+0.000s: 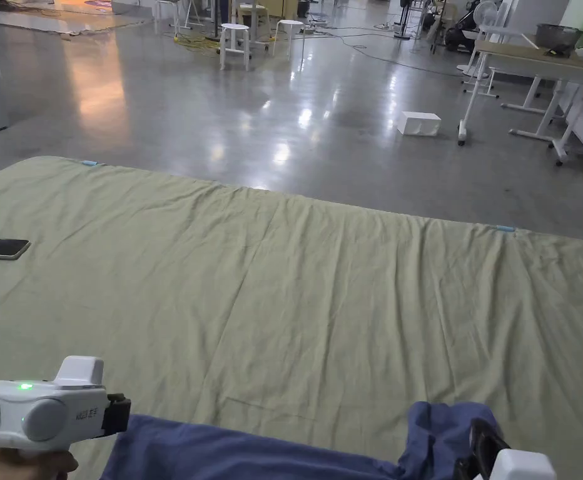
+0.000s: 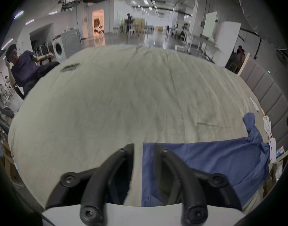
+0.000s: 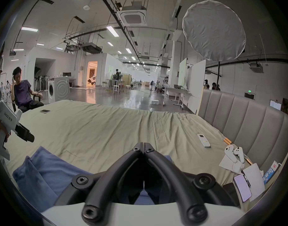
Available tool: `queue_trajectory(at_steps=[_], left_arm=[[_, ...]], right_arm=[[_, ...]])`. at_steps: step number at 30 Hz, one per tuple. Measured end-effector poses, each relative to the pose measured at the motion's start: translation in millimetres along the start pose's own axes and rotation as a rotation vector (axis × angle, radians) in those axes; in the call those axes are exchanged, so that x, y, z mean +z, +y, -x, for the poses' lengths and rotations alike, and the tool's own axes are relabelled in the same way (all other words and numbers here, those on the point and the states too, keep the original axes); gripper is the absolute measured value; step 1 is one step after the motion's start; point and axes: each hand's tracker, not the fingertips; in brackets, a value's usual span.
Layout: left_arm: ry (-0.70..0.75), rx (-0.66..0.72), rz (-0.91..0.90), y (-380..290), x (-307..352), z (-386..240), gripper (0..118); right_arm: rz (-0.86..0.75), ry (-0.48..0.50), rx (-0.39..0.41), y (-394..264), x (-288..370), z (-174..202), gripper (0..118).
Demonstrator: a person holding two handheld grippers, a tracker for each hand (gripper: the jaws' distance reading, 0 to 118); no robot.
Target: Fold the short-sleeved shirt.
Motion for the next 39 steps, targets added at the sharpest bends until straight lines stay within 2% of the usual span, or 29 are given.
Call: queue_trajectory(at_steps=[3, 4, 8, 10, 12, 14, 15, 16, 20, 21, 23, 24, 25, 26, 27, 29, 30, 32, 39], left_arm=[[-0.007, -0.025, 0.02, 5.0, -19.2, -5.2, 66], [0.0, -0.043, 0.052, 6.1, -25.1, -8.0, 71], [0.056, -0.076, 0.138, 2.1, -51.1, -18.2, 71], [0.07, -0.093, 0.174, -3.0, -57.3, -25.4, 67], [0.11, -0.12, 0.135, -4.9, -60.8, -28.5, 62], [0.094, -0.136, 0.126, -6.5, -55.7, -38.7, 38], [0.085, -0.16, 0.108, -9.1, -58.5, -40.0, 15], [0.072, -0.154, 0.119, -9.8, -60.4, -41.3, 6], [0.068, -0.141, 0.123, -10.8, -51.8, -44.2, 5], [0.056, -0.124, 0.111, -11.7, -46.9, -41.6, 5], [0.043, -0.121, 0.097, -9.3, -38.2, -40.0, 5], [0.046, -0.128, 0.08, -9.8, -32.5, -40.1, 5], [0.044, -0.132, 0.077, -9.9, -27.8, -39.8, 5], [0.042, -0.134, 0.059, -10.5, -23.2, -39.5, 5], [0.043, -0.129, 0.047, -7.0, -20.4, -39.1, 5], [0.03, -0.116, 0.031, -6.8, -15.1, -37.8, 5], [0.032, -0.117, 0.025, -7.4, -12.4, -37.6, 5], [0.041, -0.111, 0.026, -5.4, -12.7, -36.6, 4], [0.054, -0.099, 0.023, -8.8, -13.3, -37.7, 5]], right_arm=[[0.038, -0.019, -0.012, -11.0, -5.1, -6.3, 0], [0.053, -0.023, -0.015, -13.7, -6.5, -8.5, 0], [0.091, -0.043, -0.015, -24.9, -6.7, -18.5, 0], [0.105, -0.05, -0.017, -29.2, -4.1, -23.2, 0], [0.123, -0.062, -0.015, -34.2, -2.5, -29.5, 0], [0.134, -0.074, -0.018, -38.6, -0.5, -35.0, 0], [0.142, -0.079, -0.024, -40.5, -0.3, -39.1, 0], [0.149, -0.083, -0.029, -42.0, -0.3, -42.2, 0], [0.198, -0.1, -0.053, -41.6, -7.9, -68.6, 0], [0.245, -0.11, -0.08, -43.0, -13.5, -78.6, 0], [0.304, -0.102, -0.057, -38.5, -32.3, -98.1, 2], [0.391, -0.078, -0.102, -40.2, -46.9, -109.2, 15], [0.498, -0.059, -0.112, -40.4, -61.3, -119.9, 33], [0.519, -0.033, -0.102, -40.8, -75.9, -126.9, 50], [0.579, -0.012, -0.087, -42.6, -92.2, -133.3, 62], [0.648, 0.027, -0.09, -50.7, -120.1, -142.7, 63], [0.725, 0.053, -0.047, -54.9, -137.2, -143.7, 63], [0.783, 0.064, -0.012, -63.9, -161.1, -142.5, 63], [0.889, 0.098, -0.036, -90.2, -217.8, -135.3, 64]])
